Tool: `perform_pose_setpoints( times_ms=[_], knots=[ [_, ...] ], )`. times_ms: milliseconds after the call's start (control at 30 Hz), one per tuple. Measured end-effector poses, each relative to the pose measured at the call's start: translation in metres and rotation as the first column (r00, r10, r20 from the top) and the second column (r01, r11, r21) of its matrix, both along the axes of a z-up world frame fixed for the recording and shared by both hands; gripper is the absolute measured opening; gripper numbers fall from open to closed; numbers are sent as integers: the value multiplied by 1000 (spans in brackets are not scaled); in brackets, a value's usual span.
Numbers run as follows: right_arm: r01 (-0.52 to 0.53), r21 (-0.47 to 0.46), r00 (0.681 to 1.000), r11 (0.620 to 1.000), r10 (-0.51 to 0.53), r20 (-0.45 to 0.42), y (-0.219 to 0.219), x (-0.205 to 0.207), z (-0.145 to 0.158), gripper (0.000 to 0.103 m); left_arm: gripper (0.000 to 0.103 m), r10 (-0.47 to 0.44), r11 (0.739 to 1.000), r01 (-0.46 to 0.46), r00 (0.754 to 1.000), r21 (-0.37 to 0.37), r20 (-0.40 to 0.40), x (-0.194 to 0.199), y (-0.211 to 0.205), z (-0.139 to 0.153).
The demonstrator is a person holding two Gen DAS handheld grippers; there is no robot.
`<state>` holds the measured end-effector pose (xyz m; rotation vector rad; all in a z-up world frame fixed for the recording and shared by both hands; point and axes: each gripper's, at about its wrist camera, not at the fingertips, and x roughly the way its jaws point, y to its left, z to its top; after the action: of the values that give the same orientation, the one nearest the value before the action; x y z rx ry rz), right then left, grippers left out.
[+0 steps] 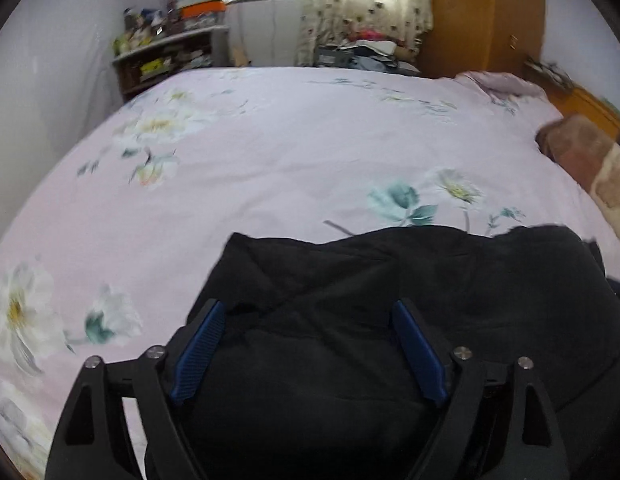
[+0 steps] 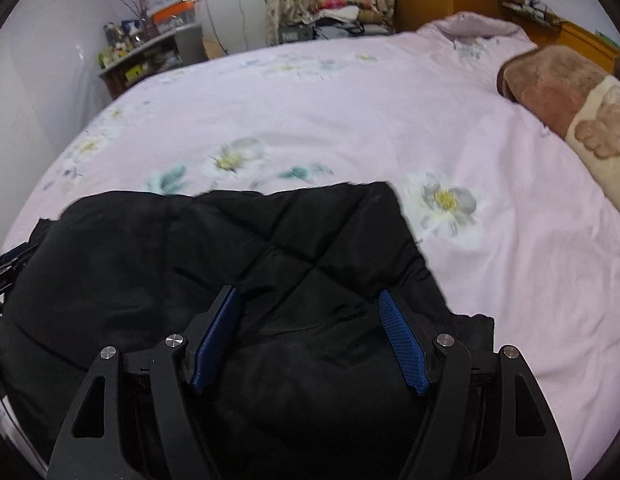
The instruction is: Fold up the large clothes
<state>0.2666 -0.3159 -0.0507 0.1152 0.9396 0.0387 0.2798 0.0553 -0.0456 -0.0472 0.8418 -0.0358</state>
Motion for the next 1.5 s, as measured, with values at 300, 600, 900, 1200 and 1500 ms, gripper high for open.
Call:
perform_pose_setpoints(
  times_ms=[300,600,900,1200,1500],
  knots=[
    [47,13,999,999,-47,3,-11,6,-36,72,97,85,994,-82,996,-72,42,0,16,-36],
    [60,26,998,998,-60,-19,-8,16,-47,72,99,107,994,-107,994,-35,14,8,9,-38],
    [29,68,997,997,-34,64,13,-13,37,72,96,-5,999,8,997,-38,82,-22,-22,47],
    [-115,22,993,993,115,9,79,16,4,72,97,-171,985,171,984,-7,-51,18,-114,3],
    [-92,67,996,993,91,21,62,30,-37,72,99,-155,988,155,988,-11,-8,29,-117,-30]
  ],
)
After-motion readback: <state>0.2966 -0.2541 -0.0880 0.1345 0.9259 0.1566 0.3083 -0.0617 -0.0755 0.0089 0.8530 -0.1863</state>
